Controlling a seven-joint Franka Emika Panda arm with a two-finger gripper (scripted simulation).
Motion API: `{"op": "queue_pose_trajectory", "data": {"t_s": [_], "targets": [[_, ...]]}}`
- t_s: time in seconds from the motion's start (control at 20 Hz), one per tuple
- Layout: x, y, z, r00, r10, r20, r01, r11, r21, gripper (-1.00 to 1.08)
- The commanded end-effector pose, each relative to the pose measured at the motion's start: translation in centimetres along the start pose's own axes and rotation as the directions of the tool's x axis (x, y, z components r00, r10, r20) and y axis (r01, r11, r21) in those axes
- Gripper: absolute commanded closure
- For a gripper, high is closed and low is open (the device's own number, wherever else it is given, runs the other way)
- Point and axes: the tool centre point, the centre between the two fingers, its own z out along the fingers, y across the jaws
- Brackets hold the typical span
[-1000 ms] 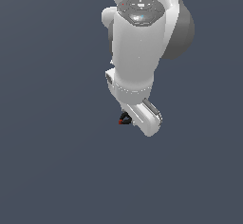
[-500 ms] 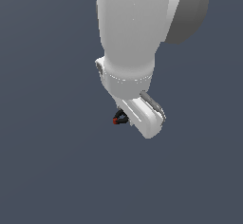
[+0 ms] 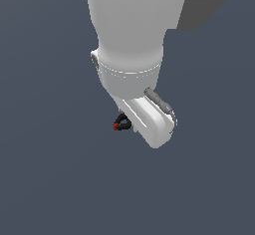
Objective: Pick up the object and move it to a goal position.
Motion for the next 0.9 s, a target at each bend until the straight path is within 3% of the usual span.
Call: {"op": "queue_pose_trajectory", "data": {"t_s": [0.0, 0.85], "targets": [[0.3, -0.2, -0.6, 1.0, 0.0, 0.0, 0.0, 1.0, 0.0, 1.08], [1.1, -0.7, -1.9, 1.0, 0.001, 0.001, -0.001, 1.0, 0.0, 1.08]]}}
